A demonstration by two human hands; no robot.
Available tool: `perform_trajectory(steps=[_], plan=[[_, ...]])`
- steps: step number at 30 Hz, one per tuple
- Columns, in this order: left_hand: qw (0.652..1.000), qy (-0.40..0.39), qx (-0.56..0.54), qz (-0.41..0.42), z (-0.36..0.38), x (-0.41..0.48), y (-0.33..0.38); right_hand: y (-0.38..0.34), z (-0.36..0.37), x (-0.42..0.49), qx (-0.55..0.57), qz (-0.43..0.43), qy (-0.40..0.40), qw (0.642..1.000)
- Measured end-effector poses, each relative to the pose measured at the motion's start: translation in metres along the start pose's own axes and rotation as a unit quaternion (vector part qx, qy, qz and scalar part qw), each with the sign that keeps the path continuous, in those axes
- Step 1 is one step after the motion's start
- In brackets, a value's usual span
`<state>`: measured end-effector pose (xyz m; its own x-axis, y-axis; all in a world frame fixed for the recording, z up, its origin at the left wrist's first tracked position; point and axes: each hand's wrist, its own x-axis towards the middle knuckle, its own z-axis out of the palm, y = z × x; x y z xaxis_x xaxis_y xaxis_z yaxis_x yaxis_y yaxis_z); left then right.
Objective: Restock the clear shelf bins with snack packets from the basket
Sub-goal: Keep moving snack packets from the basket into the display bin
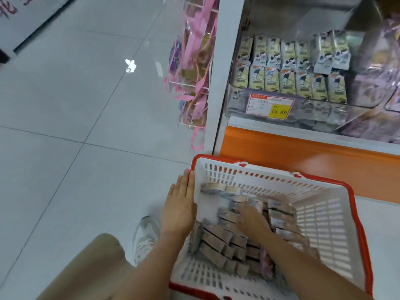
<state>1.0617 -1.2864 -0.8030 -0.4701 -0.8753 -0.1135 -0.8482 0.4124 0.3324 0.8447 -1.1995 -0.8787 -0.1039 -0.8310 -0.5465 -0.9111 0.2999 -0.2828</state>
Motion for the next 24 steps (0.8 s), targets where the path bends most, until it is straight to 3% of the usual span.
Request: perform_trajectory(steps=[10,18,24], plan=[[1.000,0.008,-0.009,0.006,0.004,0.000,-0.003,-0.003,0.025,0.013,-0.070,0.072,-0.015,0.995],[1.000,0.011,-0.008,0.005,0.000,-0.001,-0.002,-0.004,0.007,0.004,0.076,0.052,0.058,0.994],[1.000,0.013,0.006,-0.002,0.000,0.000,0.000,-0.029,-0.046,-0.013,0.219,0.011,0.146,0.965]])
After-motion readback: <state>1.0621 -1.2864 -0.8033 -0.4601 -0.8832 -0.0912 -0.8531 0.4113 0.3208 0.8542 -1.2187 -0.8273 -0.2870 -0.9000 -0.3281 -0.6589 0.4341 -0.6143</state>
